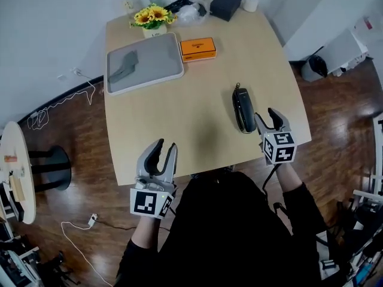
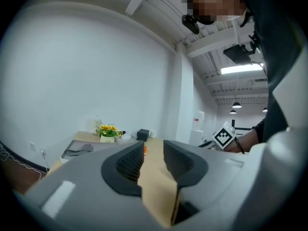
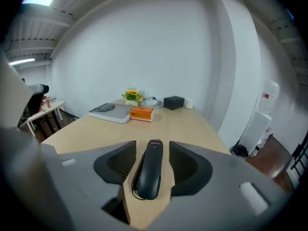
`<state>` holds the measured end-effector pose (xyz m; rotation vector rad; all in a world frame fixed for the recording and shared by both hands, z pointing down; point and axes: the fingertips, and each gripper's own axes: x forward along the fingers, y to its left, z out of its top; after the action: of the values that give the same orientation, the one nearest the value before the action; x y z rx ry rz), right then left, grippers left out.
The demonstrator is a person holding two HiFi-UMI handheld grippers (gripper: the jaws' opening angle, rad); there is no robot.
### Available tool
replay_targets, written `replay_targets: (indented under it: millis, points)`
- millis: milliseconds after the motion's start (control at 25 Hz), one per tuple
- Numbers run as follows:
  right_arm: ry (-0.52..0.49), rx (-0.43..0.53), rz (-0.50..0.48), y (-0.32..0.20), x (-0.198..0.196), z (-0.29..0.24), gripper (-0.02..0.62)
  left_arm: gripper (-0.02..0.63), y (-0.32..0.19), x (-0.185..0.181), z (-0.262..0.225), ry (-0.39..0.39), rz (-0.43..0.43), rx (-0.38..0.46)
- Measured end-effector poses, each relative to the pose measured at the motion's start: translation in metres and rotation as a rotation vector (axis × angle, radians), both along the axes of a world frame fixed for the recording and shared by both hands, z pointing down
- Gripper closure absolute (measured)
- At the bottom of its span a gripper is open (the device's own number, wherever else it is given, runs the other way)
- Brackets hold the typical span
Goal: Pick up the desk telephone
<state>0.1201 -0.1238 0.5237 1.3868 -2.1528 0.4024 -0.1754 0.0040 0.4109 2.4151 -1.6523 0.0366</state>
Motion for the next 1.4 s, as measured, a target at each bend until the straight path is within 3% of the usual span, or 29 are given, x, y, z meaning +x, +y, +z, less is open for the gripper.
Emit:
replay_targets:
  millis: [160,280,360,520,760,960,1160,1400]
  points:
    - [0.067,-0.185,0.018,-0.026,-0.006,0.074,0.276,0.383,-0.019,-0.011,0.006,-0.02,-0.049,-0.057]
    - [0.099,-0.298,0.043,-0.036,-0.006,0.116,0.221,0.37,-0.022,-0.012,0.002,-0.025,-0.077,-0.05]
    - [0.121,-0.334,0.052,-0.042,-0.007,0.13,0.221,0.371,-0.026,-0.011,0.0,-0.029,-0.081,-0.051]
    - [0.184,-0.337,0.032,-0.048,-0.017,0.137,0.295,0.371,-0.036,-0.011,-0.002,-0.018,-0.086,-0.05]
    - [0.26,-0.374,0.037,-0.05,-0.024,0.148,0.298,0.371,-0.047,-0.002,0.003,-0.003,-0.044,-0.061]
    - [0.173,-0.442,0.061,-0.051,-0.021,0.158,0.318,0.371,-0.051,0.001,0.006,0.017,-0.028,-0.064]
    - [0.042,-0.487,0.008,-0.052,-0.023,0.165,0.308,0.371,-0.054,0.007,0.012,0.025,-0.005,-0.069]
    - [-0.016,-0.507,-0.028,-0.049,-0.025,0.164,0.318,0.374,-0.055,0.016,0.002,0.042,0.0,-0.058]
